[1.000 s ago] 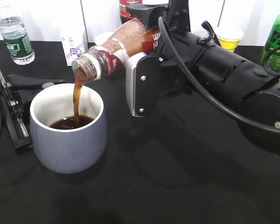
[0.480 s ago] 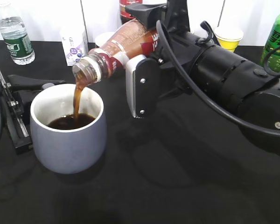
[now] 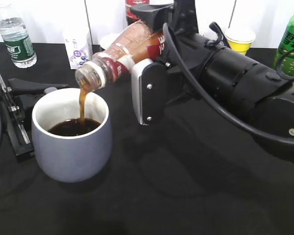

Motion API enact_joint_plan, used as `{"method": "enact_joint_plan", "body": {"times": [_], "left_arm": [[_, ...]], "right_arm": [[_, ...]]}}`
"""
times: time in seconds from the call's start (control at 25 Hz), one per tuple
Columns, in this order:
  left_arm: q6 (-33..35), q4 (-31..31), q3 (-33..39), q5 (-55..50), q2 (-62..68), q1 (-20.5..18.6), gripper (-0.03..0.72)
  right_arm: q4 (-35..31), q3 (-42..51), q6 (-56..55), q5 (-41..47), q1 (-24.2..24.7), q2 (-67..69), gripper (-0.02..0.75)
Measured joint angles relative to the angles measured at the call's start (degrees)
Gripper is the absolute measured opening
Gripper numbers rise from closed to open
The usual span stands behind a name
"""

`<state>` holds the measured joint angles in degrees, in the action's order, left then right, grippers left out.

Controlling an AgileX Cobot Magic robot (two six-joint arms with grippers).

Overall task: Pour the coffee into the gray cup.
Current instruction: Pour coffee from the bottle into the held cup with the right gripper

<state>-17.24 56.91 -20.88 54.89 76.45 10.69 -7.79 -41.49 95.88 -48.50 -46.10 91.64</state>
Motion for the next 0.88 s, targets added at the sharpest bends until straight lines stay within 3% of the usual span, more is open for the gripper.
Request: {"method": "enact_joint_plan", "body": {"times": [0.52,0.72,0.88], "left_arm": [[0.0,0.0,0.0,0.0,0.0,0.0,0.038],[0.0,-0.65,0.0,0.0,0.0,0.0,0.038],[0.0,-1.44,0.0,0.0,0.0,0.0,0.038]], "right_arm": [[0.57,0.0,-1.6,0.05,0.0,0.0,0.528],[0.62,0.0,-5.88,2.42,0.0,0.0,0.528],[0.62,0.0,-15.38,4.17,0.0,0.0,0.528]]}}
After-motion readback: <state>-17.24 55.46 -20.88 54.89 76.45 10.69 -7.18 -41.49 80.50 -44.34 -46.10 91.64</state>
